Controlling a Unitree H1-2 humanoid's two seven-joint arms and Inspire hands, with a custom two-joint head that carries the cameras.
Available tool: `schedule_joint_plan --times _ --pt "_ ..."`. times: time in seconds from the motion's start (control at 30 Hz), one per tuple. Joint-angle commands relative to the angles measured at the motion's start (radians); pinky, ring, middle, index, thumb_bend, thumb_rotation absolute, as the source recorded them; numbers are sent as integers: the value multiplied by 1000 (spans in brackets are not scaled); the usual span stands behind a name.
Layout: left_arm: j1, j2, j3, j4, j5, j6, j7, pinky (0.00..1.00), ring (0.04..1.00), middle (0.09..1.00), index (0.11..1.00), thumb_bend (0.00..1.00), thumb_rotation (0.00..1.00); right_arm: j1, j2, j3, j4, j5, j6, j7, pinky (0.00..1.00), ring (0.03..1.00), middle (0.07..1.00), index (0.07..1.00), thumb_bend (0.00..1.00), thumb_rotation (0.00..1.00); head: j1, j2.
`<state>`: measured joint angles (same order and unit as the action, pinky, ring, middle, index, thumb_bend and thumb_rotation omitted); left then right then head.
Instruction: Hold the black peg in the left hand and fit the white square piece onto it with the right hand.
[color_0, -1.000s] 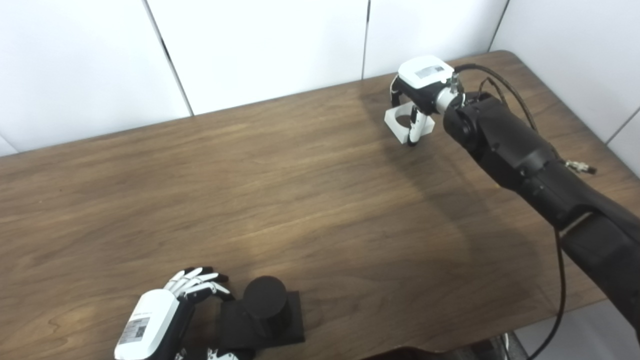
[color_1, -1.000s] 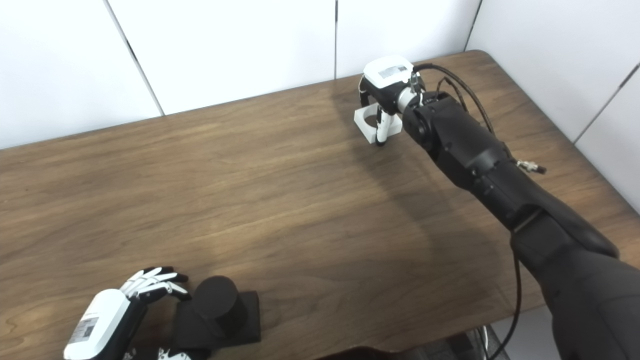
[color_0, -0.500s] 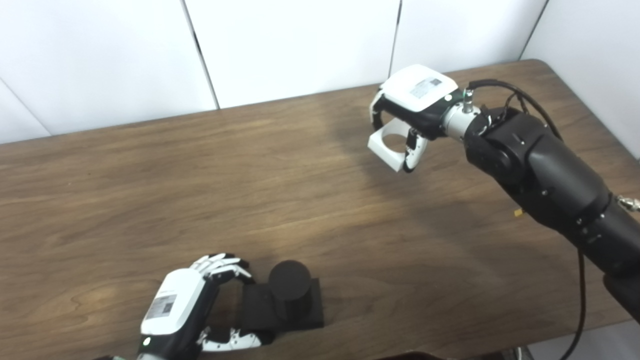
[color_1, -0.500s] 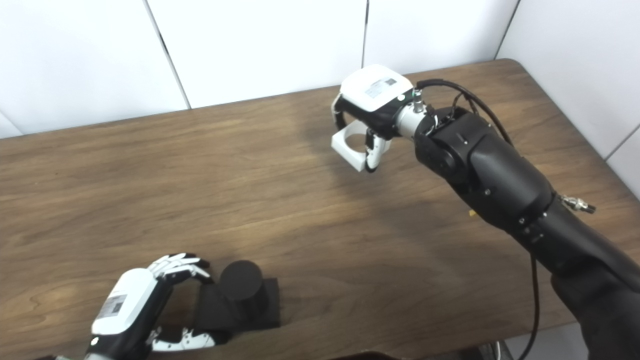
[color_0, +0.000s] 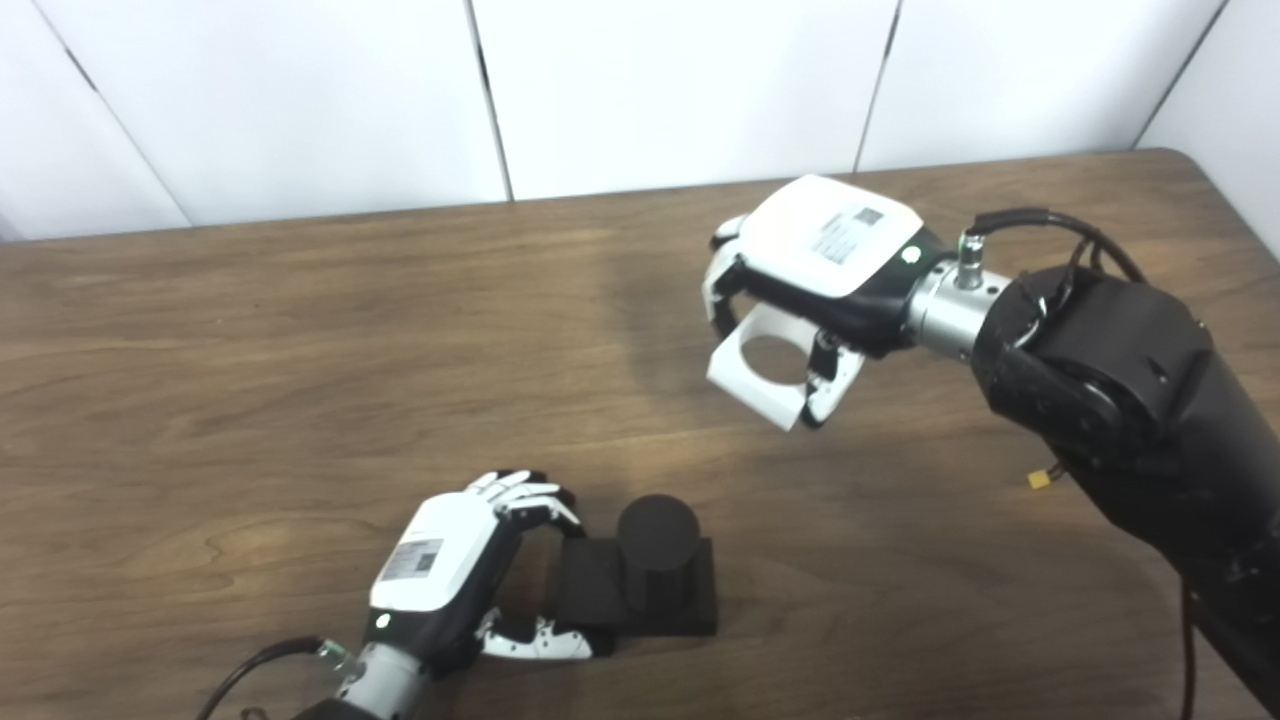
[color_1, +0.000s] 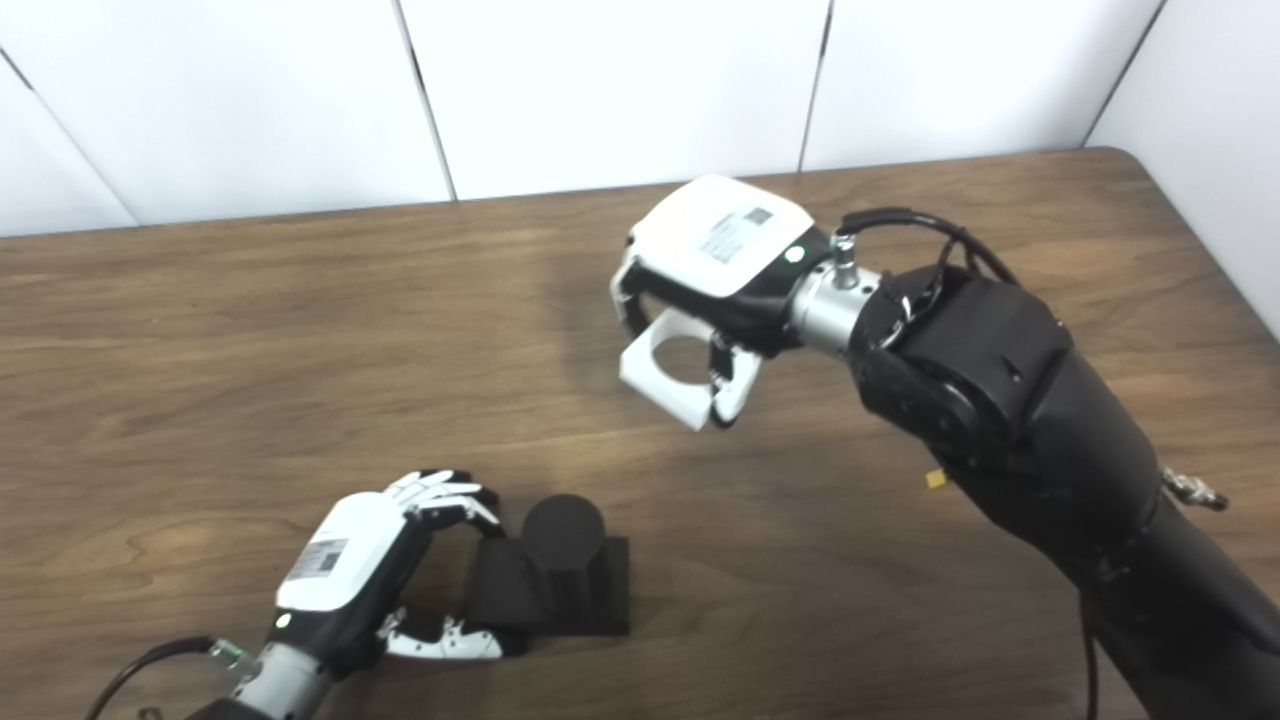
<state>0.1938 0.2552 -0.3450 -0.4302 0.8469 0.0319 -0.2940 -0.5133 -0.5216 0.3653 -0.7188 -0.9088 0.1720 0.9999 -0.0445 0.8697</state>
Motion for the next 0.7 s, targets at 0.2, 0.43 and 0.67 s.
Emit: schedule_joint_plan --times 0.2,0.43,0.67 --pt "-16 -22 -27 4 21 21 -29 939 889 802 486 521 47 -59 86 0 -103 11 -4 141 843 870 747 485 523 130 10 25" --pt "-28 -22 -29 4 18 27 -33 942 887 801 486 521 48 -57 152 8 -142 6 4 218 876 869 744 484 523 131 13 50" --pt "-40 -19 -28 2 14 32 -41 927 880 798 486 521 48 -82 166 42 -191 20 57 268 882 875 743 484 522 130 13 83"
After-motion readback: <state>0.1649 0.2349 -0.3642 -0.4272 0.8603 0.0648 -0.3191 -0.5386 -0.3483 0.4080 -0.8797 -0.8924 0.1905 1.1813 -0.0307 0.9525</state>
